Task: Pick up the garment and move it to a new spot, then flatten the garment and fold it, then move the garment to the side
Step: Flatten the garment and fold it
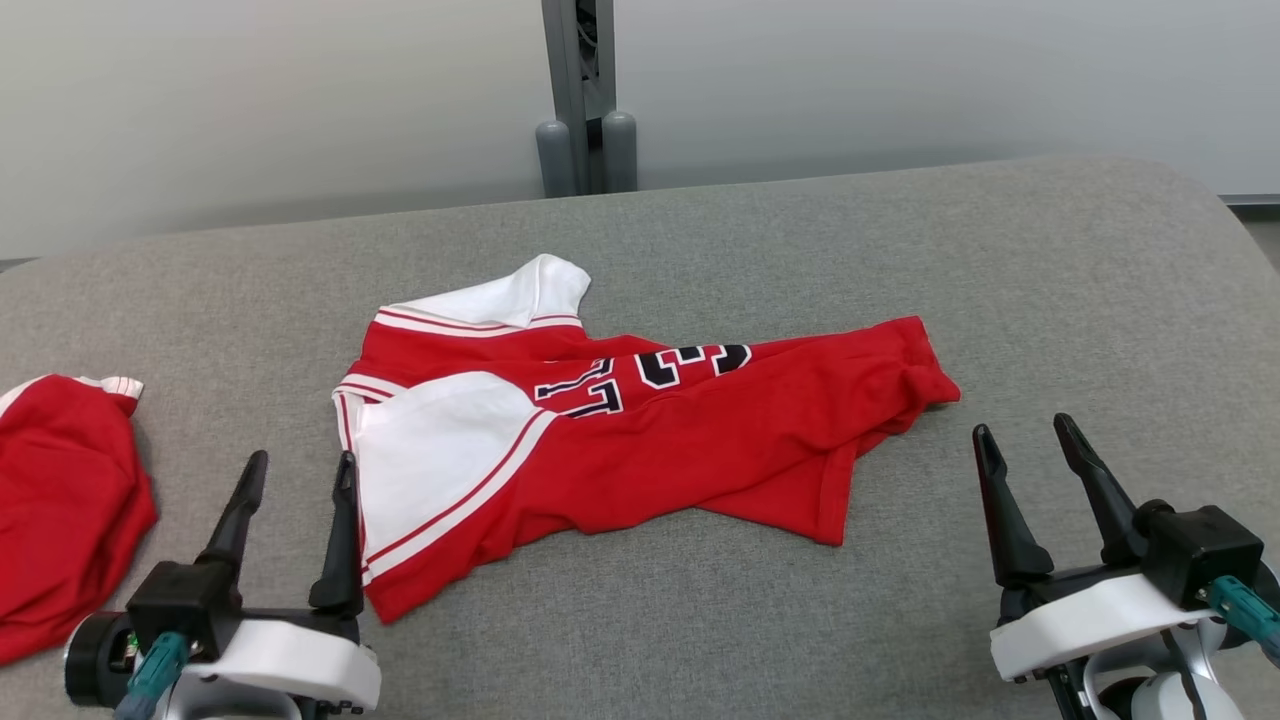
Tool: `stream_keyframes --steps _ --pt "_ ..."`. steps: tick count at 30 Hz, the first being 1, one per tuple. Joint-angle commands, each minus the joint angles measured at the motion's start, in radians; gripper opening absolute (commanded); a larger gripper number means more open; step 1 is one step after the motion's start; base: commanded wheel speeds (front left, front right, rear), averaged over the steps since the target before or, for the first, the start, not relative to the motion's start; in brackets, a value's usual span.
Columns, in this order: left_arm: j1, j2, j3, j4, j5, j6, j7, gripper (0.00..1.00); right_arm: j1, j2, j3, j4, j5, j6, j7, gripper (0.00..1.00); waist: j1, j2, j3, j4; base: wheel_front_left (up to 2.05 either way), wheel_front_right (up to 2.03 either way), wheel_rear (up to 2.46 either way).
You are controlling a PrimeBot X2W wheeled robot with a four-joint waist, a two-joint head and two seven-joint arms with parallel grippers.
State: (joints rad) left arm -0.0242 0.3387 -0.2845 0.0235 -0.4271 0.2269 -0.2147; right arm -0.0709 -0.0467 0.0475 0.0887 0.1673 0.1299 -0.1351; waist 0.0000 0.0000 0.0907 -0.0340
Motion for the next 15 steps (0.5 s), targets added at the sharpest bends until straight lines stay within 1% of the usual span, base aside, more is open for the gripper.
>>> stream_keyframes --steps 1,3,7,8,9,12,15 --pt "-0.033 0.001 -0.015 0.008 -0.018 -0.022 0.026 1.00 0.010 -0.007 -0.002 -0.005 0.003 0.002 0.004 1.00 0.0000 0.0000 0.008 0.008 0.00 0.00 0.00" --pt "-0.066 0.004 -0.030 0.027 -0.037 -0.045 0.081 1.00 0.003 -0.007 0.006 -0.010 0.005 0.002 0.009 1.00 0.0000 0.0000 0.018 0.008 0.00 0.00 0.00" --pt "-0.153 0.001 -0.057 0.088 -0.102 -0.104 0.226 1.00 -0.021 -0.007 0.027 -0.017 0.011 0.002 0.007 1.00 0.0000 0.0000 0.054 -0.009 0.00 0.00 0.00" --pt "-0.153 0.001 -0.057 0.088 -0.102 -0.104 0.226 1.00 -0.021 -0.007 0.027 -0.017 0.011 0.002 0.007 1.00 0.0000 0.0000 0.054 -0.009 0.00 0.00 0.00" --pt "-0.174 0.005 -0.065 0.111 -0.117 -0.118 0.267 1.00 -0.026 -0.007 0.034 -0.017 0.011 0.002 0.005 1.00 0.0000 0.0000 0.065 -0.016 0.00 0.00 0.00" --pt "-0.244 0.015 -0.070 0.182 -0.152 -0.158 0.339 1.00 -0.042 -0.007 0.048 -0.013 0.020 0.002 -0.003 1.00 0.0000 0.0000 0.103 -0.042 0.00 0.00 0.00" --pt "-0.306 0.024 -0.058 0.267 -0.175 -0.189 0.365 1.00 -0.058 -0.007 0.056 -0.001 0.031 0.002 -0.015 1.00 0.0000 0.0000 0.139 -0.069 0.00 0.00 0.00"
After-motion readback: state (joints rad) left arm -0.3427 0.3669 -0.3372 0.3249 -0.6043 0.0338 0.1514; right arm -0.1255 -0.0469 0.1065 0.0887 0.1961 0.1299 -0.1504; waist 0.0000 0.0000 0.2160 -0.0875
